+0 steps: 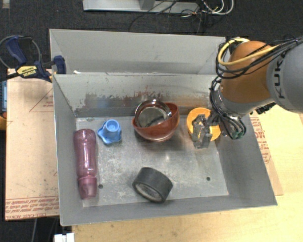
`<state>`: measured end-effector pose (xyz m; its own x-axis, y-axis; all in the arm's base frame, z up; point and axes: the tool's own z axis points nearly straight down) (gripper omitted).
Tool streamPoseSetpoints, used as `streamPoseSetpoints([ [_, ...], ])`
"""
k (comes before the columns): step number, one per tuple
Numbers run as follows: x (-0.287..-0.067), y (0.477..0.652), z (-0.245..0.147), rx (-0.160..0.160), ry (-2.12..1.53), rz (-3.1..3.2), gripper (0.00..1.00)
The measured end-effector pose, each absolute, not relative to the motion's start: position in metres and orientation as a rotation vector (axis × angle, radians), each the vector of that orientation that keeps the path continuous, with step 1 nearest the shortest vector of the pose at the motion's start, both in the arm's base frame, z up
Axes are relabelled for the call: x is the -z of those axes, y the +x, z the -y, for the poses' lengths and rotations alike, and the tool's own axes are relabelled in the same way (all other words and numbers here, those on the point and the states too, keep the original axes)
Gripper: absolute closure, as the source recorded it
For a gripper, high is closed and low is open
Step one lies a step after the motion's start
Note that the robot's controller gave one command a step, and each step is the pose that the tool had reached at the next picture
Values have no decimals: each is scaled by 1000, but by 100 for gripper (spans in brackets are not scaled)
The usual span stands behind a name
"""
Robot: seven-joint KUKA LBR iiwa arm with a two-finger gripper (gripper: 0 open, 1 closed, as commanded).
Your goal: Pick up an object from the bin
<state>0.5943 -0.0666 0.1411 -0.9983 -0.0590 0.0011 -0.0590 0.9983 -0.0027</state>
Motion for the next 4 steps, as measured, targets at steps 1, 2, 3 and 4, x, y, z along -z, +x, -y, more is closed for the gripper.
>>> streamPoseSetpoints([
  [1,-141,594,67,-4,92,3139,0],
  [2,-141,594,67,-4,92,3139,0],
  [3,-141,594,67,-4,92,3139,100],
  [4,-141,594,67,-4,92,3139,0],
])
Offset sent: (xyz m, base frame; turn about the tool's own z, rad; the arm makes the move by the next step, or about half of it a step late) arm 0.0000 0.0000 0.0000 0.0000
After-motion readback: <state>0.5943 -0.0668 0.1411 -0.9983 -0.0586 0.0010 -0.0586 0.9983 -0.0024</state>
